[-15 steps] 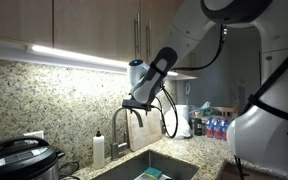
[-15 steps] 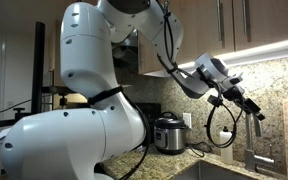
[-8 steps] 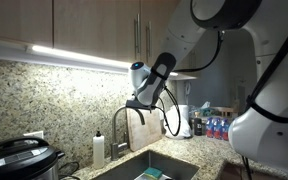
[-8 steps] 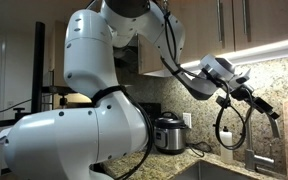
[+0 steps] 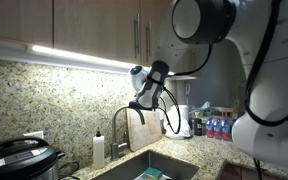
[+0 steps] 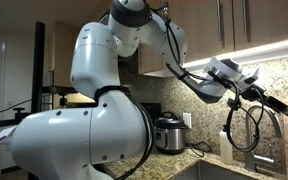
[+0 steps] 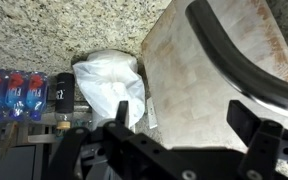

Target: Turn the faucet to the right

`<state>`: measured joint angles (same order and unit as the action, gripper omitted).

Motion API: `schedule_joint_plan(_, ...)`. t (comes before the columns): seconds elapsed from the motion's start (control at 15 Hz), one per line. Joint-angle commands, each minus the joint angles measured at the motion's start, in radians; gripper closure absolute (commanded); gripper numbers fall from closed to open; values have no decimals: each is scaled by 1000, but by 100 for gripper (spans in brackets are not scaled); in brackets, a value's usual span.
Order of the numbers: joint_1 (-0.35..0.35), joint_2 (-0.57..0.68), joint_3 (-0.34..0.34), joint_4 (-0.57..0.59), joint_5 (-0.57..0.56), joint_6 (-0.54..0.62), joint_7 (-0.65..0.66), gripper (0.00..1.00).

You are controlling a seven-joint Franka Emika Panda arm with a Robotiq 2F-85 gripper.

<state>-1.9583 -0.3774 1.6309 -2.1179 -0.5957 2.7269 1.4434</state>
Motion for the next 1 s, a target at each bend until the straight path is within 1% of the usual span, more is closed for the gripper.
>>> schedule_joint_plan(0.0,-14,-112,7,4,149,75,-62,0)
schedule_joint_plan(0.07,-2,-123,0,2,190,90,-72,0)
schedule_joint_plan(0.27,55,-188,-60,-5,317,140,-111,0)
schedule_joint_plan(0.47,108,-239,-110,-17,400,154,-121,0)
schedule_joint_plan(0.73,167,-276,-159,-44,462,148,-129,0)
schedule_joint_plan(0.93,218,-249,-170,-80,484,144,-170,0)
